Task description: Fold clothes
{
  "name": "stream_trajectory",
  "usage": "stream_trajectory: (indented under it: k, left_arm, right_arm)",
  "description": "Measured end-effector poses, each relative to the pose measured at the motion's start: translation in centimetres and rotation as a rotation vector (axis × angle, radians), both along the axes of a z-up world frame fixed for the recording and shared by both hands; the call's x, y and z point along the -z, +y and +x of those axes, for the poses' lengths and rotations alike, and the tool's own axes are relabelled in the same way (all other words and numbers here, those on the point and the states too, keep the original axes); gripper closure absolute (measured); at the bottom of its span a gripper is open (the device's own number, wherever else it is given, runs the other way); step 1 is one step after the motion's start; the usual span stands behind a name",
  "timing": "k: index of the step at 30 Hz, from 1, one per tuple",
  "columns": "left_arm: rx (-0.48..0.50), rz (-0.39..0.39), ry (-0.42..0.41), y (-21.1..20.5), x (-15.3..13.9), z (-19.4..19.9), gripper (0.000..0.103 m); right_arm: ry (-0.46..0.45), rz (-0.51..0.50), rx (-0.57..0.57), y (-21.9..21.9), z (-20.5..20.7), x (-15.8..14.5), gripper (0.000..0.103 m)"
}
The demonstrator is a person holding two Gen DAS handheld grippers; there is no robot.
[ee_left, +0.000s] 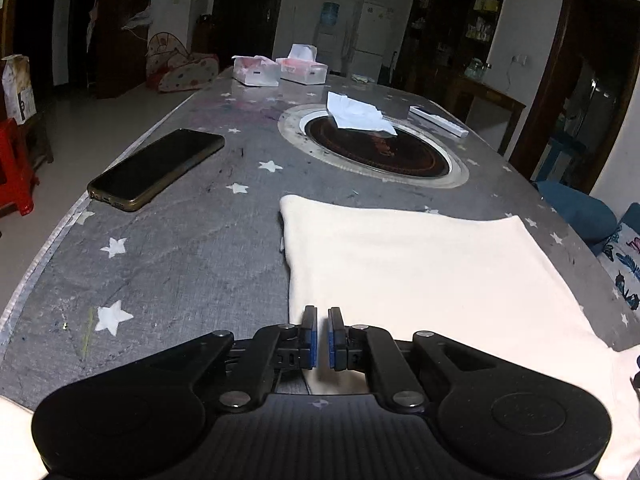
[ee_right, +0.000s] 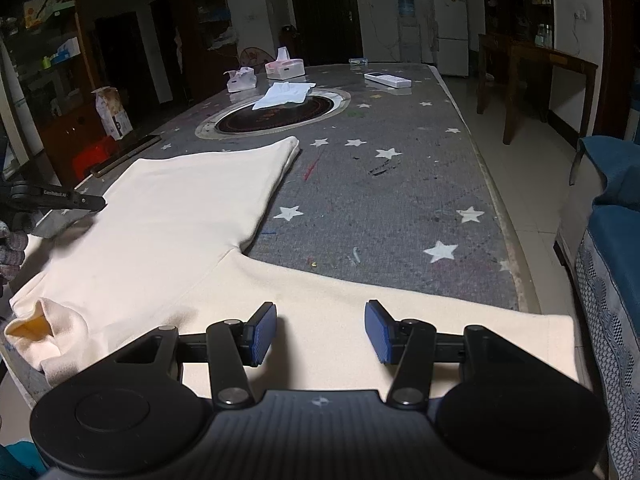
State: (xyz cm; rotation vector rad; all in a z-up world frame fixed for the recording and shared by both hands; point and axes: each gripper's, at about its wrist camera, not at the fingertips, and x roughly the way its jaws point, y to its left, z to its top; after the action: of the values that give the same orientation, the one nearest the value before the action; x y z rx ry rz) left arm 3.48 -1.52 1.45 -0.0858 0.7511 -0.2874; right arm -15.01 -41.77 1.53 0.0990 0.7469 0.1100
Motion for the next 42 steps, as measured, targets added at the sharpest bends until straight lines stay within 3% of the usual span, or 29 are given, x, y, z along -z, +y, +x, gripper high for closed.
stream_trajectory:
  k: [7, 11, 20, 24, 28, 35, 42]
  left_arm:
    - [0.104, 0.017, -0.038, -2.8, -1.6, -3.6, 0.077]
    - [0.209, 0.002, -0.057, -5.3, -2.0, -6.7, 0.074]
    - [0.453, -0.015, -0.02, -9.5, -0.5, -12.2, 0.074]
    - [0.504, -0.009, -0.017, -9.5, 0.0, -14.5, 0.071]
    - [0.521, -0.011, -0.032, -8.8, -0.4, -16.0, 0.066]
    - [0.472, -0.019, -0.06, -7.4, -1.3, -16.9, 0.066]
    - [0.438, -0.038, -0.013, -6.2, -0.5, -17.1, 0.066]
  right_arm:
    - [-0.001, -0.047, 0.021, 0.1, -1.6, -0.1, 0.054]
    - [-0.006, -0.07, 0.052, -0.4, -2.6, -0.2, 0.054]
    - [-0.007, -0.125, 0.19, -3.8, -3.8, -0.1, 0.056]
    - [-0.013, -0.107, 0.259, -5.4, -4.2, -0.4, 0.055]
    - [-0.036, -0.091, 0.259, -5.5, -5.2, -1.0, 0.055]
    - [-0.083, -0.025, 0.053, -1.1, -5.1, -2.4, 0.055]
    - [-0.084, -0.023, -0.228, 5.7, -3.2, -2.4, 0.055]
